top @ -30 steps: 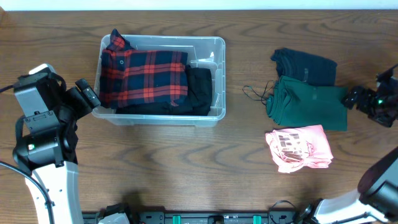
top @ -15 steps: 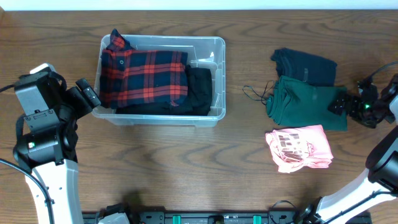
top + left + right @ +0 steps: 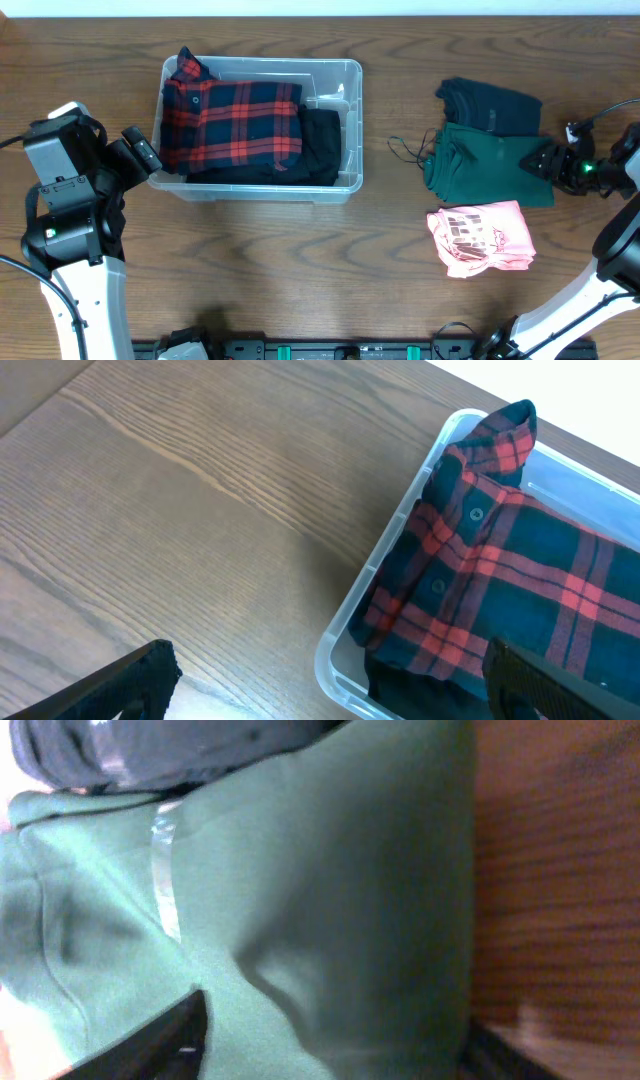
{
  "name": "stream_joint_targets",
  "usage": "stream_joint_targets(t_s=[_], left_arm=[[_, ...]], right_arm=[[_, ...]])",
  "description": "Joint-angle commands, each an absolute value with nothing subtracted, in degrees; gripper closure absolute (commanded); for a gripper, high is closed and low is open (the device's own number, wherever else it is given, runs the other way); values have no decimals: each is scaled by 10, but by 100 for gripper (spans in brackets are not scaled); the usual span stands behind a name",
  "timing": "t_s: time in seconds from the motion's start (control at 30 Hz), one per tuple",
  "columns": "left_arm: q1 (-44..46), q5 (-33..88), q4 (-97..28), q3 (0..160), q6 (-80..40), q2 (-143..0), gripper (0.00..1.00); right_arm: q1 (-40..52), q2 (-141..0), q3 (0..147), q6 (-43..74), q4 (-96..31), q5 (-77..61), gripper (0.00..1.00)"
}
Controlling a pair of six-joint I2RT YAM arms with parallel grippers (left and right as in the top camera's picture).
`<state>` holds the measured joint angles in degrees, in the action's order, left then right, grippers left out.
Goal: Pack container
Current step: 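Move the right gripper to the dark green garment and grasp it, then lift the dark green garment and lower it into the bin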
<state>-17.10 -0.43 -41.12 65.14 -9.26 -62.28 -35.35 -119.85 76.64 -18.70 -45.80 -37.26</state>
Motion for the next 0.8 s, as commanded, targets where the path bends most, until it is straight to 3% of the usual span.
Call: stream_joint_targets(t_s=[0.0,0.1,0.3,0.57,0.77], left_arm=[[-173,-11,-412,650,-102,-625,2],[-173,-11,-412,650,-102,-625,2],[-173,-11,-411,650,-102,-625,2],[-173,-11,-411,650,-102,-625,2],[-173,-11,-411,650,-102,-625,2]], right_arm=[[-350,-1255,731,-180,-467,-333,49],[-350,-1254,731,-176,-473,-342,73],[-350,-1212,732,-163,-485,-481,99],[-329,-1054,732,-146,-514,-795,99],[-251,-927,732,-27,-444,-822,99]])
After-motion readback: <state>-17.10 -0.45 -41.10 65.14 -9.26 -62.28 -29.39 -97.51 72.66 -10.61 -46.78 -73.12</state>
